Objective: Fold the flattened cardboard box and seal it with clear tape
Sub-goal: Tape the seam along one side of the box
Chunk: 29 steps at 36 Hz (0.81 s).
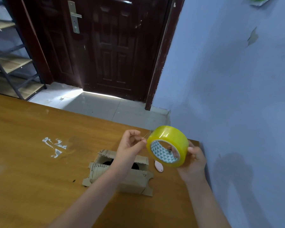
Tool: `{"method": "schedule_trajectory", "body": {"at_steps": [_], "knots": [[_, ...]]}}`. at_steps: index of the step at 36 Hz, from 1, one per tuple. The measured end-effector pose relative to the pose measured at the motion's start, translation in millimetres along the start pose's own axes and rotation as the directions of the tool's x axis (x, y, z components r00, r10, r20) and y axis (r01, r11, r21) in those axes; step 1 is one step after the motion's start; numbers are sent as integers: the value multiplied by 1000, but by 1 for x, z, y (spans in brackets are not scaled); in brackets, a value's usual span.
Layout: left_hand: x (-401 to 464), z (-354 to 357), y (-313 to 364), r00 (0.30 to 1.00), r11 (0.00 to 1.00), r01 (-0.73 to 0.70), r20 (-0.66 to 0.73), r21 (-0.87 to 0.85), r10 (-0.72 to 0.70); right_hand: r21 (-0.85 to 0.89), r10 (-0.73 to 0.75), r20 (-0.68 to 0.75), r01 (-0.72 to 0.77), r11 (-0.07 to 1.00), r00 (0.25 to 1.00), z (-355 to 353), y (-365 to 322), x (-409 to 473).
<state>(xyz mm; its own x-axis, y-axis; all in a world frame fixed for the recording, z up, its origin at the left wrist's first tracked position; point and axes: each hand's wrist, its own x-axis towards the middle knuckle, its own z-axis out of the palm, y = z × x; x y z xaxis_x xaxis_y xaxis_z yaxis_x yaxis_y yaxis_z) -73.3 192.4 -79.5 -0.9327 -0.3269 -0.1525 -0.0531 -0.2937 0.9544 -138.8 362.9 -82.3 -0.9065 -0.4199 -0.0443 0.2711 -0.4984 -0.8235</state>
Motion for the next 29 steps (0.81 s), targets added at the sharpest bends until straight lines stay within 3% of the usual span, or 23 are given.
{"method": "schedule_trajectory", "body": {"at_steps": [7, 13, 21, 25, 29], "knots": [[4, -3, -2, 999, 999, -10, -32, 34, 11, -6, 3, 94, -3, 1000, 996, 14, -3, -11], [3, -6, -6, 998, 1000, 31, -47, 3, -31, 17, 85, -2, -84, 996, 996, 2, 8, -8], [10, -17, -12, 956, 992, 116, -266, -41, -123, -32, 160, 52, -159, 987, 986, 9, 10, -10], [15, -32, -20, 925, 967, 233, -282, -107, -254, -92, 247, 5, -245, 965, 969, 11, 13, -7], [13, -44, -31, 868, 915, 381, -291, -130, -402, -80, 372, -167, -389, 918, 913, 13, 23, -3]]}}
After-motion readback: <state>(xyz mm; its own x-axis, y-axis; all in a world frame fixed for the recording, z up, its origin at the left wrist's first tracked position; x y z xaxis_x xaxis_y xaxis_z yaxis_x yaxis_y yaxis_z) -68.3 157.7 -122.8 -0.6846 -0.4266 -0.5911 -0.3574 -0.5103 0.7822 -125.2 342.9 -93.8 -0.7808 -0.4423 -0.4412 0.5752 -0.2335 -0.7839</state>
